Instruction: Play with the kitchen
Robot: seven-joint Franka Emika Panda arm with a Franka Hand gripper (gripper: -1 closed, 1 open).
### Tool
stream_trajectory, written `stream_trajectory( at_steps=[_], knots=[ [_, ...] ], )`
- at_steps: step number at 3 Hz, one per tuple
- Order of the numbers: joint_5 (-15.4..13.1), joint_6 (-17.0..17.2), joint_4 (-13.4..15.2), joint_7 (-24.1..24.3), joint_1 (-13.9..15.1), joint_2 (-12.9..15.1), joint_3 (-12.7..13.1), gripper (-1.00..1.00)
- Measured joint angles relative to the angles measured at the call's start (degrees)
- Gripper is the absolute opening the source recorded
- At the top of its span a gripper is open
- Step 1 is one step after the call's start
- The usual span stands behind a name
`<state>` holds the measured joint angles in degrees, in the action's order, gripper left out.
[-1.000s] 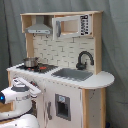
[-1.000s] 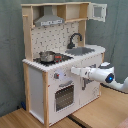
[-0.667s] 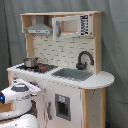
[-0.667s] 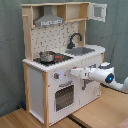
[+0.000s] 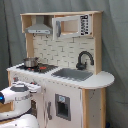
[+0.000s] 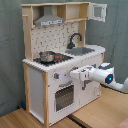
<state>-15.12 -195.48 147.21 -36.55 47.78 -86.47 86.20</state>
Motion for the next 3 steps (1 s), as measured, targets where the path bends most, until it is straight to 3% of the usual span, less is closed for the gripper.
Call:
stream_trajectory(
  at_steps=[1,2,3],
  knots=[
    [0.0,3.6,-0.8,-4.4,-0.7,0.1,0.2,-1.0],
    [0.2,6.1,-0.7,-2.4,-1.5,1.4,0.3,-1.0],
    [0.2,6.4,-0.7,-2.3,-1.5,1.4,0.3,1.0]
  ],
)
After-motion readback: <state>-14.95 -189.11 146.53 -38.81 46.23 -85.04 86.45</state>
